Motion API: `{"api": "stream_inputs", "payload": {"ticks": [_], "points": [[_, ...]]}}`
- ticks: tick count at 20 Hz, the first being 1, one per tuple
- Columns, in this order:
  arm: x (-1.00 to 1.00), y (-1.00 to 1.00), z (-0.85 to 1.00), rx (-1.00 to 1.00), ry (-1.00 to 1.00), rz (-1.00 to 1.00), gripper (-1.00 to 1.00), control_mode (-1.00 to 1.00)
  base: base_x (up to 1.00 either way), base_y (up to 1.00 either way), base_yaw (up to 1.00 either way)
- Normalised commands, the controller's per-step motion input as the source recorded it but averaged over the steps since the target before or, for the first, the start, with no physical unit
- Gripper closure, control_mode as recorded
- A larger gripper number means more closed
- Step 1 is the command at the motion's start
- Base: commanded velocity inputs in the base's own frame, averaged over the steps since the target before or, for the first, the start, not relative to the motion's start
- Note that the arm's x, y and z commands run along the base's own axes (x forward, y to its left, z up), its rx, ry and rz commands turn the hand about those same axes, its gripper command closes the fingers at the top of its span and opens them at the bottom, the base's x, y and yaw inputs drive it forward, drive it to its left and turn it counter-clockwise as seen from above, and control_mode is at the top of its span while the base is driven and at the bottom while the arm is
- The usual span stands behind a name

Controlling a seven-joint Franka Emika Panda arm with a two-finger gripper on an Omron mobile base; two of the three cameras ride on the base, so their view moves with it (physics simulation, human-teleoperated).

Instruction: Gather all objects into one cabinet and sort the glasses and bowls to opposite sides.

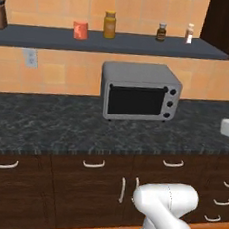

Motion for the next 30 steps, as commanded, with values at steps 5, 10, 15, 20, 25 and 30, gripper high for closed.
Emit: {"api": "stream_inputs", "payload": {"ticks": [5,10,15,20,25,30], "points": [[0.0,0.0,0.0,0.0,0.0,0.0,-1.0,1.0,0.4,0.56,-0.06],[0.0,0.0,0.0,0.0,0.0,0.0,-1.0,1.0,0.45,0.41,-0.06],[0.0,0.0,0.0,0.0,0.0,0.0,-1.0,1.0,0.36,0.68,-0.06],[0.0,0.0,0.0,0.0,0.0,0.0,-1.0,1.0,0.23,0.43,-0.02],[0.0,0.0,0.0,0.0,0.0,0.0,-1.0,1.0,0.26,0.22,-0.01],[0.0,0.0,0.0,0.0,0.0,0.0,-1.0,1.0,0.14,0.21,-0.02]]}}
